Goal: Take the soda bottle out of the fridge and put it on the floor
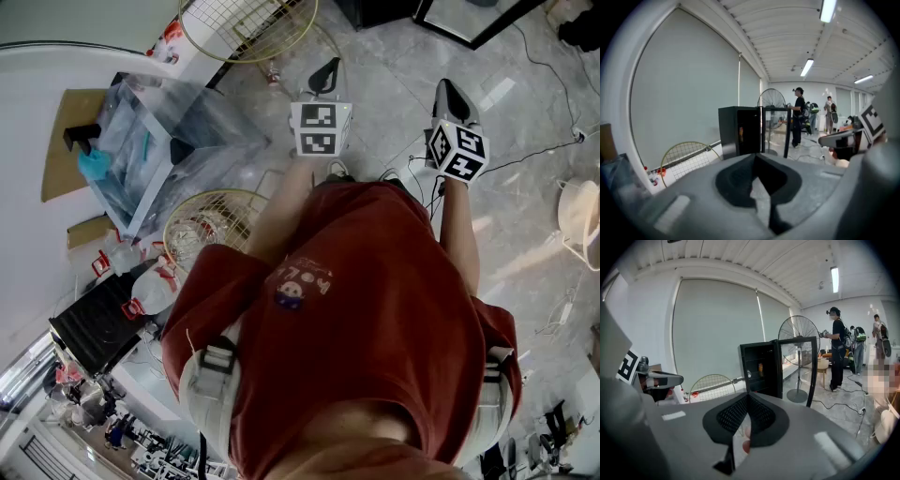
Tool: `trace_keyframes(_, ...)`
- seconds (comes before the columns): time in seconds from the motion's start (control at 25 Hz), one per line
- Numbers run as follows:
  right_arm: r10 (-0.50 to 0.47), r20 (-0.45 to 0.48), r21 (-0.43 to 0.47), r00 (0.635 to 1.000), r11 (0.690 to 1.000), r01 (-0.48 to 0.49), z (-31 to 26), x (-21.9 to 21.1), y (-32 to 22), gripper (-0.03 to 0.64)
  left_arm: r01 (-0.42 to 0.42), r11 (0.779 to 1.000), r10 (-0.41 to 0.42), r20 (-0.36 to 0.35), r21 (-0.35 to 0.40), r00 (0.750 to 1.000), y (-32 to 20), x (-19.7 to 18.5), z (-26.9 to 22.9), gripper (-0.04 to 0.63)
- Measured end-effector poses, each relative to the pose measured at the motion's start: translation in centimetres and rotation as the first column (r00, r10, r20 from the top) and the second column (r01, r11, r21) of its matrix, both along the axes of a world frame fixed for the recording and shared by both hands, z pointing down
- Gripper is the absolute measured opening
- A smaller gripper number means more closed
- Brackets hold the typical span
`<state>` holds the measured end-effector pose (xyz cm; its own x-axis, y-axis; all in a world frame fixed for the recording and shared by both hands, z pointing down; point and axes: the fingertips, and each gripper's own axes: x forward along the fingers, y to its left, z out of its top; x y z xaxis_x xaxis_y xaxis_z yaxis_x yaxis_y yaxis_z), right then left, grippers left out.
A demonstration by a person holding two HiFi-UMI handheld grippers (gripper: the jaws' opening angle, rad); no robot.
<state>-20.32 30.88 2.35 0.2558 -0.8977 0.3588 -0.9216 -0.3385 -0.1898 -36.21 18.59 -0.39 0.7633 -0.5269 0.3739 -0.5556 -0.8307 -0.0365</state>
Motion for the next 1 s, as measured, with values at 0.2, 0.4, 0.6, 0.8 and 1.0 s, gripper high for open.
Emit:
trace_keyframes(0.2, -0.001, 0.019, -0.008, 1.0, 1.0, 0.001, 0.6, 1.1, 1.2, -0.003, -0.004, 1.0, 0.004, 0.003, -0.027, 1.0, 1.3, 1.2, 0.2, -0.002)
trace_keyframes(0.4, -0.015, 0.037, -0.006, 0.999, 1.0, 0.015, 1.2, 2.0, 2.7, -0.003, -0.002, 0.999, 0.002, 0.009, -0.038, 1.0, 2.9, 2.3, 0.5, -0.002)
trace_keyframes(0.6, -0.014, 0.05, -0.007, 0.999, 1.0, 0.014, 1.9, 3.4, 4.3, -0.003, 0.0, 0.999, 0.0, 0.025, -0.034, 1.0, 4.9, 3.8, 1.1, -0.002)
trace_keyframes(0.8, -0.016, 0.039, -0.017, 0.999, 1.0, 0.016, 2.4, 5.1, 6.7, -0.003, -0.016, 0.999, 0.018, 0.046, -0.043, 0.999, 7.6, 5.5, 1.7, -0.002)
trace_keyframes(1.0, -0.042, -0.004, -0.037, 0.999, 0.998, 0.042, 3.0, 6.2, 8.9, -0.003, -0.002, 0.998, 0.006, 0.072, -0.057, 0.997, 9.9, 6.5, 3.0, -0.002)
